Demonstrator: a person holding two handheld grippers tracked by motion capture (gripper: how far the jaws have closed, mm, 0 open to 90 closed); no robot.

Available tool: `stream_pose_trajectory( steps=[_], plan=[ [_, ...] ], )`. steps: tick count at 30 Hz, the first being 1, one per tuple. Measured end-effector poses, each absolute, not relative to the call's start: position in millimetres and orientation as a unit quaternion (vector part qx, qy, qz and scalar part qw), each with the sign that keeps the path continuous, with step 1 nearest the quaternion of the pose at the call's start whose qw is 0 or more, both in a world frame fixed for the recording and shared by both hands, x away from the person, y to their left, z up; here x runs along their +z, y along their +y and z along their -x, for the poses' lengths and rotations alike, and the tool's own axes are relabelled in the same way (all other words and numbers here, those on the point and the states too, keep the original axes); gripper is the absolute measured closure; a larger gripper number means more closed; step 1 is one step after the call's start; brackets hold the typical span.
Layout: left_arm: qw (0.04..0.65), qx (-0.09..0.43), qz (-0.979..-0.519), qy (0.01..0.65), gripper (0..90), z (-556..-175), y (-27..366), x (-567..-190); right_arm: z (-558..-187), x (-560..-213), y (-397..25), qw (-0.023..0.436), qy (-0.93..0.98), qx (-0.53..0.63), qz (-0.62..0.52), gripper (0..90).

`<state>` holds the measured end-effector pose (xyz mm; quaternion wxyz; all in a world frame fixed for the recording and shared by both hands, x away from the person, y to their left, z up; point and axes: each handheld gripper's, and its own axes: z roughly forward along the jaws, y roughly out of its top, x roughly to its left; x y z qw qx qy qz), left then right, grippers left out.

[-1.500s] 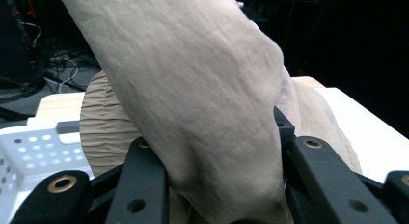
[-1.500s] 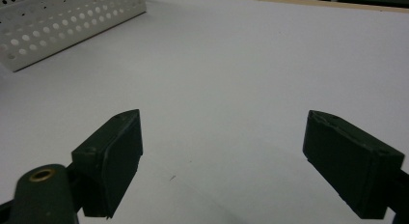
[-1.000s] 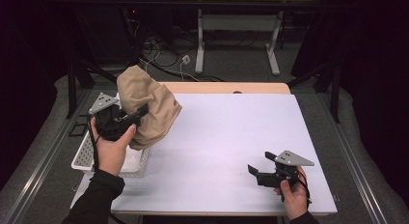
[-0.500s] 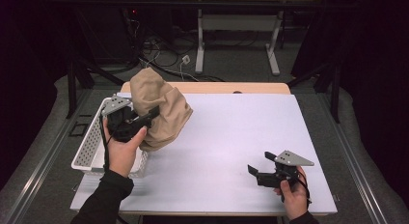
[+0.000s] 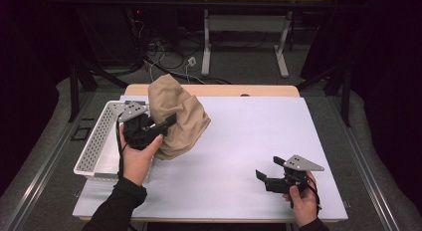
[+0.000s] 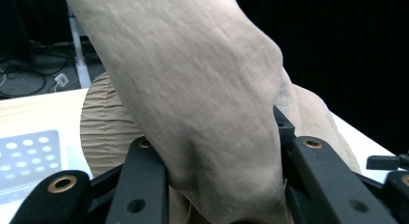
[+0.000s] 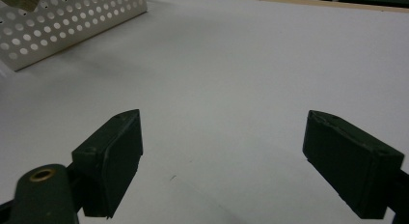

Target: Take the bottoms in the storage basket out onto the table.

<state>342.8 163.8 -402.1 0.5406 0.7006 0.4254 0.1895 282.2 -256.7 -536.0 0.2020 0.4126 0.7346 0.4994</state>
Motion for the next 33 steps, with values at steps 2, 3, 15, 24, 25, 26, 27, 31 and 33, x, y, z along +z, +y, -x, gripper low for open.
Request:
stream_pose_trajectory(
  steps=[2,3,15,24,25,26,27,31,33],
  plan=[
    [0.541,0.187,-0.700,0.426,63.6,-342.9,161.6,-404.3,-282.2,-536.0,-256.8,0.202,0.735,0.499,-0.412,13.8],
    [0.542,0.186,-0.701,0.425,63.6,-343.0,161.1,-405.2,-282.1,-535.9,-256.9,0.202,0.735,0.499,-0.412,13.8],
    [0.542,0.170,-0.707,0.421,63.6,-340.9,150.0,-417.8,-282.4,-536.1,-256.8,0.201,0.735,0.500,-0.412,14.0],
    [0.541,0.161,-0.713,0.416,63.6,-339.2,141.5,-428.2,-282.3,-535.8,-257.2,0.199,0.737,0.497,-0.411,14.0],
    [0.541,0.159,-0.713,0.417,63.6,-339.1,140.4,-429.5,-282.3,-535.8,-257.3,0.199,0.737,0.498,-0.411,14.0],
    [0.541,0.157,-0.714,0.416,63.6,-339.0,139.6,-430.5,-282.4,-535.8,-257.3,0.199,0.738,0.498,-0.411,14.0],
    [0.540,0.156,-0.715,0.415,63.6,-339.0,138.6,-431.7,-282.2,-535.8,-257.3,0.198,0.737,0.497,-0.412,14.0],
    [0.539,0.153,-0.718,0.414,63.6,-338.7,135.1,-436.6,-282.3,-535.8,-257.2,0.198,0.738,0.497,-0.411,14.0],
    [0.538,0.151,-0.719,0.414,63.6,-338.9,133.5,-439.4,-282.7,-536.1,-257.2,0.198,0.738,0.497,-0.410,14.0]
  ],
)
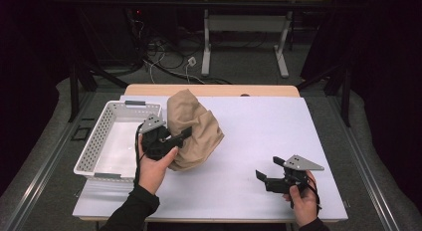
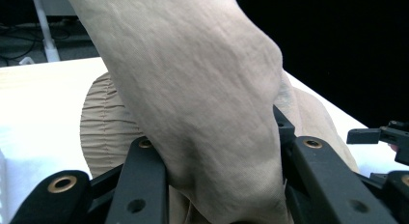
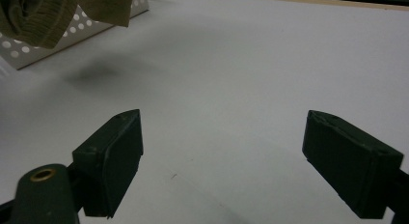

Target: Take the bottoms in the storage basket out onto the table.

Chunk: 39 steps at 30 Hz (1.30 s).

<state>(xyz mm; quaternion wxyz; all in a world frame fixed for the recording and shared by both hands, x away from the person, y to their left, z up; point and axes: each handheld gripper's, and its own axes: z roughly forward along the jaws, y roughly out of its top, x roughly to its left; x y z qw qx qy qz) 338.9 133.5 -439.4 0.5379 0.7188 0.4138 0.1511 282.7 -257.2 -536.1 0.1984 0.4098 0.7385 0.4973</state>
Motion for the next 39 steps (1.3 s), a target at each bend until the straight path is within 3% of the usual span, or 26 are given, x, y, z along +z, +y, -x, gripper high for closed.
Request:
stream_pose_trajectory(
  steps=[39],
  plan=[
    [0.526,0.115,-0.735,0.413,63.5,-344.6,102.8,-477.0,-282.8,-536.1,-257.0,0.194,0.740,0.497,-0.409,14.1]
  ],
)
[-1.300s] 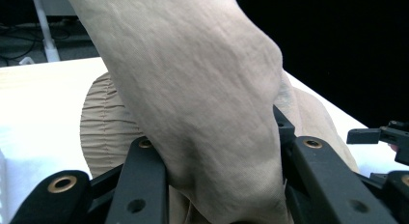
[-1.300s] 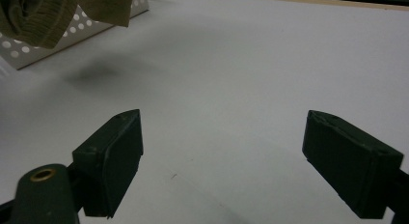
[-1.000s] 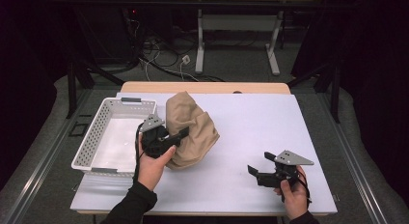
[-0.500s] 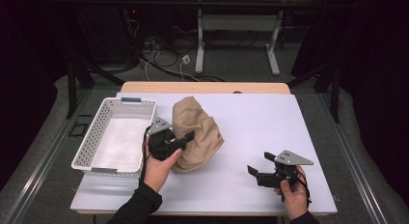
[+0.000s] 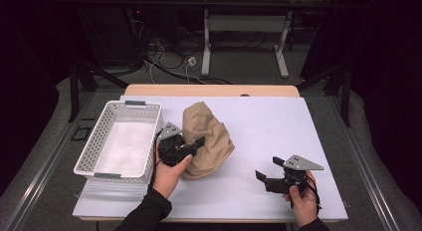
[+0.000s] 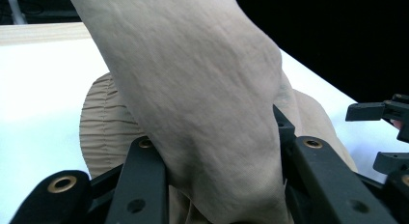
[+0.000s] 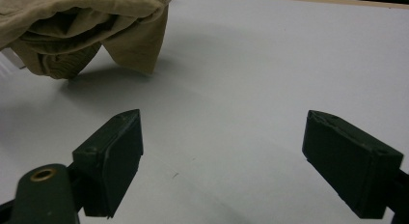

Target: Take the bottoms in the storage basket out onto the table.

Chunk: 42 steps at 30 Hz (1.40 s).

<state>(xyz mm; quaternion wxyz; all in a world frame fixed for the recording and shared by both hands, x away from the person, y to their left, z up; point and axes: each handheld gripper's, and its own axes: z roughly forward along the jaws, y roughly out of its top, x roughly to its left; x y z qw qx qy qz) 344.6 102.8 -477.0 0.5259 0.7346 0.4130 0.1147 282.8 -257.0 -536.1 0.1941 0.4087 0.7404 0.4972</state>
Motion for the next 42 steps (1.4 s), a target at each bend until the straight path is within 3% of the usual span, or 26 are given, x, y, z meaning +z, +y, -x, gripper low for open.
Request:
stream_pose_trajectory(
  steps=[42],
  plan=[
    [0.468,0.097,-0.777,0.410,61.5,-363.6,53.2,-515.4,-283.0,-535.4,-257.8,0.194,0.739,0.500,-0.408,14.1]
  ],
)
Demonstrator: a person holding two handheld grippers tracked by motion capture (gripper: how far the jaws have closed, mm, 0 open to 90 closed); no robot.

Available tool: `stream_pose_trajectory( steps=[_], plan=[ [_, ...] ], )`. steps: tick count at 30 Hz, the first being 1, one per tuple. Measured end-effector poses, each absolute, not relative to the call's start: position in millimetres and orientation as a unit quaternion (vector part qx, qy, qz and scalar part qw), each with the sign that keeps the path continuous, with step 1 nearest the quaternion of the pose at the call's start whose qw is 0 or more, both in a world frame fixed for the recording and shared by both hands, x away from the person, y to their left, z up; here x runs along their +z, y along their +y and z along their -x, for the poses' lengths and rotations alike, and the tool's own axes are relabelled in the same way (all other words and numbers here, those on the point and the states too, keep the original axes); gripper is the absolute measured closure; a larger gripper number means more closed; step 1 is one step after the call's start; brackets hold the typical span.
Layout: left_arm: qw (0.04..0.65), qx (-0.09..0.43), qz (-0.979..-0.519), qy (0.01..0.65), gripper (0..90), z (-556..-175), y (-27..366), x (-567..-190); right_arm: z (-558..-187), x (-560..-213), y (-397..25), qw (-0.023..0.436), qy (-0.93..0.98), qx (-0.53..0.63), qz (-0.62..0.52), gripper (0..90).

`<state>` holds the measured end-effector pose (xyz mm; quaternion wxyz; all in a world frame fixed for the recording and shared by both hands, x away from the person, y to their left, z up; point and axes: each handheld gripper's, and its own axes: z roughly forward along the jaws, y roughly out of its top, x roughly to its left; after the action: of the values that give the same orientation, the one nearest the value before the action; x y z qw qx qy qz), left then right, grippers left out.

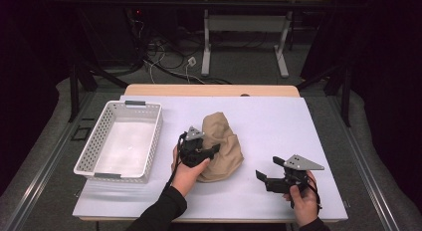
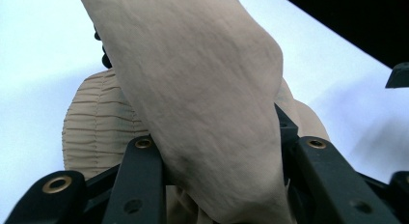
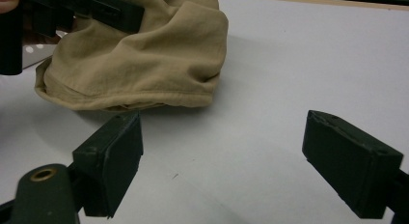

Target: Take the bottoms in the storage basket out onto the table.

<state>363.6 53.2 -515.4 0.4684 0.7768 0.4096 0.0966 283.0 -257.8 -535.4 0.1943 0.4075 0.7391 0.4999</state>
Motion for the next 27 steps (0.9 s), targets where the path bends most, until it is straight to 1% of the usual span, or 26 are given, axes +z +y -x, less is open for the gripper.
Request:
stream_pose_trajectory(
  steps=[6,11,16,27],
  plan=[
    [0.463,0.102,-0.781,0.407,59.7,-363.5,49.0,-516.9,-282.7,-535.1,-258.0,0.193,0.740,0.499,-0.408,14.1],
    [0.457,0.105,-0.784,0.406,56.0,-362.7,45.4,-516.1,-282.8,-535.3,-257.4,0.193,0.739,0.499,-0.408,14.1],
    [0.459,0.111,-0.783,0.406,49.1,-362.5,45.4,-515.6,-282.9,-535.4,-257.6,0.193,0.740,0.499,-0.408,14.1],
    [0.477,0.102,-0.761,0.427,32.4,-360.8,51.8,-510.4,-283.1,-535.6,-257.6,0.192,0.739,0.500,-0.409,14.1]
  ],
)
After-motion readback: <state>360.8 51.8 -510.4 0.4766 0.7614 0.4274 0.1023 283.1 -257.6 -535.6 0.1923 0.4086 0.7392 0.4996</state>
